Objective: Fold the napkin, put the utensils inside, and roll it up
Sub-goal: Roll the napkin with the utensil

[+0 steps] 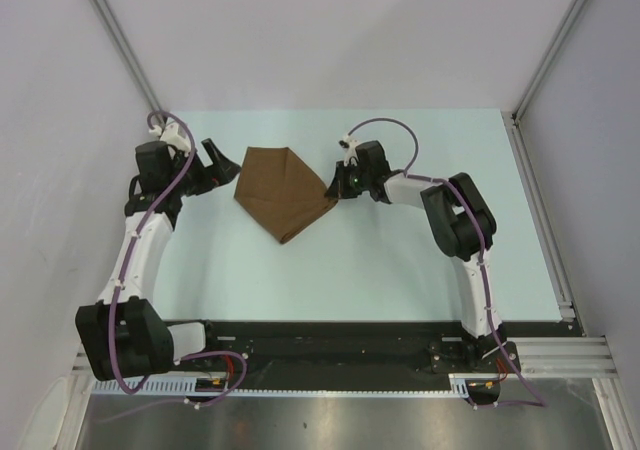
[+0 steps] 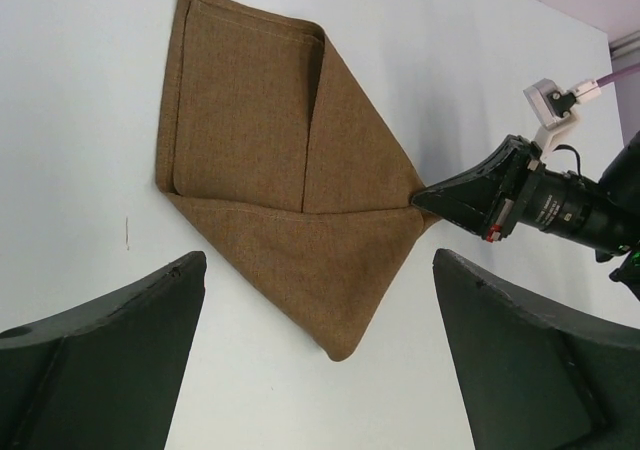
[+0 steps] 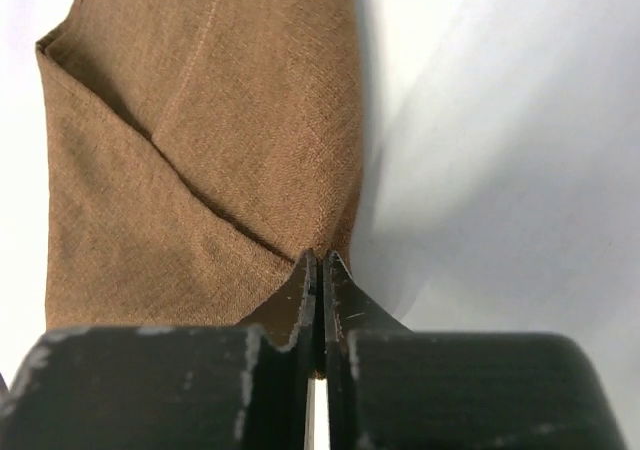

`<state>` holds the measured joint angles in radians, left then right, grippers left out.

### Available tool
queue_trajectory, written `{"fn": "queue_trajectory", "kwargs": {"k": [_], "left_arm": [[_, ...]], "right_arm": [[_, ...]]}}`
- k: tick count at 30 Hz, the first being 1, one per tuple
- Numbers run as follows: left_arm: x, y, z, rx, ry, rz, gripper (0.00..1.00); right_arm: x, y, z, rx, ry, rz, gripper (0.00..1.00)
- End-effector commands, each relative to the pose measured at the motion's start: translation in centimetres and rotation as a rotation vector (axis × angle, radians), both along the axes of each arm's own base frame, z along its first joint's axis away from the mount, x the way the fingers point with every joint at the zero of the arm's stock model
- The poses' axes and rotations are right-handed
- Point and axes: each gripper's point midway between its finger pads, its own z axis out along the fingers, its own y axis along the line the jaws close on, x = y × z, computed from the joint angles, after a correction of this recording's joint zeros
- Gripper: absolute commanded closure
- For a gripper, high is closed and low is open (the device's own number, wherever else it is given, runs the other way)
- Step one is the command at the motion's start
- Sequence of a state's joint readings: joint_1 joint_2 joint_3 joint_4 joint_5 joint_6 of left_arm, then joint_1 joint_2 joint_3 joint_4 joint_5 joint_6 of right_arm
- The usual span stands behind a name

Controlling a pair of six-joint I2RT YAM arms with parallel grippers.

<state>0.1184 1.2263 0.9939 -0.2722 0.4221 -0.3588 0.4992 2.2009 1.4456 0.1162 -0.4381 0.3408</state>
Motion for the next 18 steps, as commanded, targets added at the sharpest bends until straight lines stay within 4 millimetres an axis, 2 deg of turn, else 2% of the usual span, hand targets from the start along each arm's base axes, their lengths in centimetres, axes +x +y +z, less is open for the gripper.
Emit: {"fn": "queue_trajectory", "kwargs": {"k": [1, 2, 4, 5, 6, 8, 10, 11, 12, 13, 14, 15, 16, 17, 18], "left_arm": [[0.1, -0.7, 0.3, -0.005, -0.011, -0.019, 0.01], [0.0, -1.0, 0.3, -0.002, -0.010, -0.026, 0.01], [-0.1, -1.6, 0.1, 0.009, -0.003, -0.040, 0.01], [-0.2, -1.9, 0.1, 0.016, -0.004, -0.045, 0.01], [-0.3, -2.3, 0.0, 0.023, -0.001, -0.051, 0.00], [-1.0, -3.4, -0.7, 0.024, 0.015, -0.077, 0.01], [-1.9, -5.4, -1.2, 0.017, 0.024, -0.122, 0.01], [-2.6, -5.8, -2.3, 0.013, 0.048, -0.127, 0.01], [-3.1, -6.1, -2.2, 0.008, 0.039, -0.131, 0.00], [-3.5, -6.7, -2.3, -0.006, 0.035, -0.134, 0.01], [-4.4, -7.0, -3.7, -0.016, 0.062, -0.135, 0.01], [-4.9, -7.3, -3.5, -0.029, 0.047, -0.134, 0.01], [-5.4, -8.0, -3.6, -0.057, 0.038, -0.137, 0.02], [-6.4, -8.3, -5.6, -0.068, 0.076, -0.136, 0.03], [-7.0, -8.6, -6.2, -0.081, 0.083, -0.137, 0.04]], "right_arm": [[-0.9, -0.8, 0.1, -0.020, 0.042, -0.059, 1.00], [-1.8, -1.4, -0.6, -0.032, 0.066, -0.077, 1.00], [-2.1, -2.2, 0.5, -0.034, 0.067, -0.126, 1.00], [-3.4, -3.2, -0.6, -0.057, 0.103, -0.147, 1.00], [-3.6, -3.6, 0.5, -0.051, 0.099, -0.183, 1.00], [-5.0, -4.6, 0.3, -0.065, 0.122, -0.219, 1.00], [-7.4, -5.8, 0.1, -0.085, 0.149, -0.257, 1.00], [-8.1, -6.1, 0.2, -0.090, 0.157, -0.270, 1.00], [-9.7, -7.1, -0.2, -0.111, 0.172, -0.290, 1.00], [-10.4, -7.3, 0.1, -0.100, 0.184, -0.309, 1.00], [-11.5, -7.8, -0.3, -0.120, 0.196, -0.327, 1.00], [-13.1, -8.7, -1.4, -0.146, 0.225, -0.342, 1.00], [-13.9, -9.0, -0.3, -0.121, 0.219, -0.367, 1.00], [-14.8, -9.5, -0.5, -0.140, 0.223, -0.387, 1.00], [-15.5, -9.8, -0.2, -0.137, 0.224, -0.402, 1.00]]}}
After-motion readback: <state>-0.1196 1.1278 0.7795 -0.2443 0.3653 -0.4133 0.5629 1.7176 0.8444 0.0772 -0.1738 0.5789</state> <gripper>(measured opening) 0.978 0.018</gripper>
